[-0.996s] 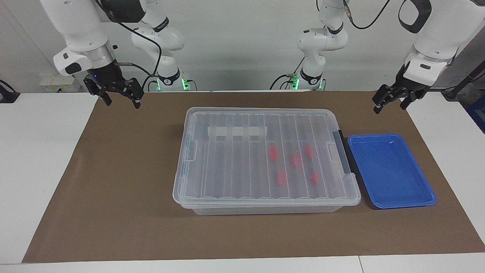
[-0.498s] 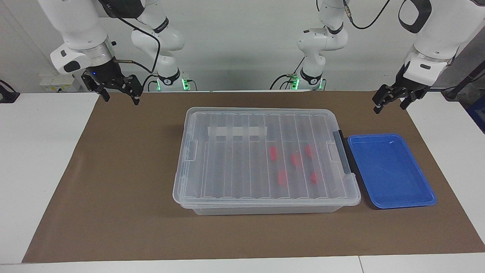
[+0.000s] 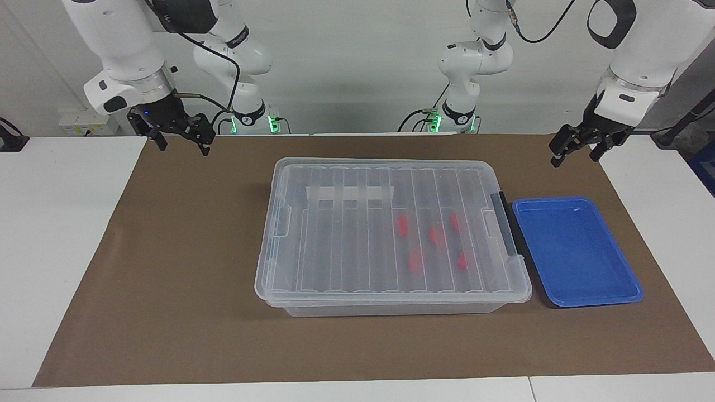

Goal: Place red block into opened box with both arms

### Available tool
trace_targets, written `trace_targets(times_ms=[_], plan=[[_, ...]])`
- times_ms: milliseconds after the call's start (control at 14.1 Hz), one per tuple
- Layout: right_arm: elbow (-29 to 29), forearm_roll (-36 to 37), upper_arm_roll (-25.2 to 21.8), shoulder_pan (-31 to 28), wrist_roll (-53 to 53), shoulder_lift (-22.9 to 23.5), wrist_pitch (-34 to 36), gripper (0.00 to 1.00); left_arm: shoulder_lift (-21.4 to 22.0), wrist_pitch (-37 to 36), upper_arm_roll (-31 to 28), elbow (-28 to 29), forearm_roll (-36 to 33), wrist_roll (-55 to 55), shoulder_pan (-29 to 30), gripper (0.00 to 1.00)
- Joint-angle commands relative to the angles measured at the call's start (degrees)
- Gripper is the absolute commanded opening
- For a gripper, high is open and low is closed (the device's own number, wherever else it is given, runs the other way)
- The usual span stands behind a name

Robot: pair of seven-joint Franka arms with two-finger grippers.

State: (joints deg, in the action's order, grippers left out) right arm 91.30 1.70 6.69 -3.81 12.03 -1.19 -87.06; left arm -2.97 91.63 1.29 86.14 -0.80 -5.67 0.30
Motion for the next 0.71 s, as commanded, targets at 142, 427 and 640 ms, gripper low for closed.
trace_targets(times_ms=[142,427,640], plan=[[4.5,1.02,0.34,-0.14,1.59,-3.21,-3.11,1.0,1.65,1.35,-0.06,2.1,-0.96,0.49,-0.04,1.0],[4.41,0.5,0.34,-0.49,1.06,-3.21,-3.03,1.0,1.65,1.35,-0.06,2.1,-0.96,0.49,-0.04,1.0],[4.41,0.32,0.34,-0.76,0.89,-3.12,-3.03,1.0,1.65,1.35,-0.06,2.19,-0.96,0.49,-0.04,1.0]])
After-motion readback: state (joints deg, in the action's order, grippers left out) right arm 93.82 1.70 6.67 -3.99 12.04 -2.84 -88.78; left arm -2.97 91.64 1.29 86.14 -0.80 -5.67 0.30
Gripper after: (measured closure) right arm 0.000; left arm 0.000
